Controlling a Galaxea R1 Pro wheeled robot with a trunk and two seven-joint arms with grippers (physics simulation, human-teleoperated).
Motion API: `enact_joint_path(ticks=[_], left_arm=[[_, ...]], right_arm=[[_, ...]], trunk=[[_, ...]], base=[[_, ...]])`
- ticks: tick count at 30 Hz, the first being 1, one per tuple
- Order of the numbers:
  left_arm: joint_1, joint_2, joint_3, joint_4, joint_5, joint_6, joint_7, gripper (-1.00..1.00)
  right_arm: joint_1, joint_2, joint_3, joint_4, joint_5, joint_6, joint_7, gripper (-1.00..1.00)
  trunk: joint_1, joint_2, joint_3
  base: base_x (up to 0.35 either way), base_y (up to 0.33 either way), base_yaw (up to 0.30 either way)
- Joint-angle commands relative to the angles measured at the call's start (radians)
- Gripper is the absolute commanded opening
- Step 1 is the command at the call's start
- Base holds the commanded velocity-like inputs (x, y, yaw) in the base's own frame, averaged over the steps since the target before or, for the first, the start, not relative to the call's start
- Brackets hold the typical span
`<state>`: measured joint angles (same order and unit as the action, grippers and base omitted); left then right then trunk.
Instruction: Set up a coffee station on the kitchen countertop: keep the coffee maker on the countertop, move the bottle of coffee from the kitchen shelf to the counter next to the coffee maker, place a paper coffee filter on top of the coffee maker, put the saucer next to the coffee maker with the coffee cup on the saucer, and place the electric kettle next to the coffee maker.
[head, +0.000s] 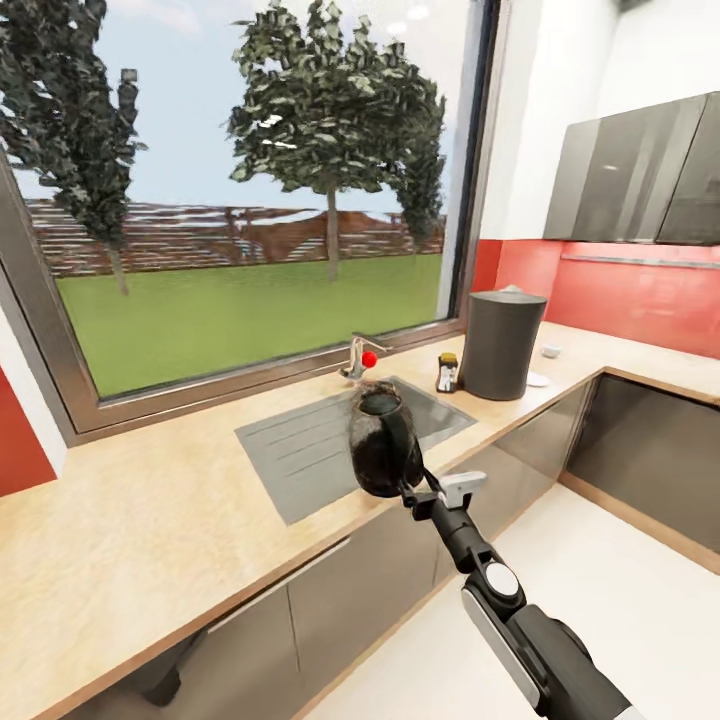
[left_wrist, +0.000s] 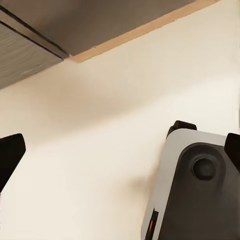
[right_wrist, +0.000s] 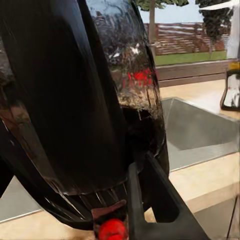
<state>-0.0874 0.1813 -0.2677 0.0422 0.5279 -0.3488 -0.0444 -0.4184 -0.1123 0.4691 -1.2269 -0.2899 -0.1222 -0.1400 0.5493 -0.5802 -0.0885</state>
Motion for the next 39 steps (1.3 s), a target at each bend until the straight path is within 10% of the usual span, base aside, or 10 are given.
enact_joint_path(ticks=[1,39], left_arm=[[-0.002,0.000,-0.008,0.004,0.010,-0.006,-0.005,1.00],[-0.002,0.001,-0.007,0.004,0.009,-0.006,-0.005,1.00]], right_arm=[[-0.002,-0.001,0.005,0.001,-0.008,-0.005,-0.007,-1.00],[-0.002,-0.001,0.004,0.006,-0.009,-0.006,-0.008,-1.00]], trunk=[[0.000,-0.002,-0.002],[0.000,-0.002,-0.002]], base=[[0.000,0.000,-0.300],[0.022,-0.022,-0.289]])
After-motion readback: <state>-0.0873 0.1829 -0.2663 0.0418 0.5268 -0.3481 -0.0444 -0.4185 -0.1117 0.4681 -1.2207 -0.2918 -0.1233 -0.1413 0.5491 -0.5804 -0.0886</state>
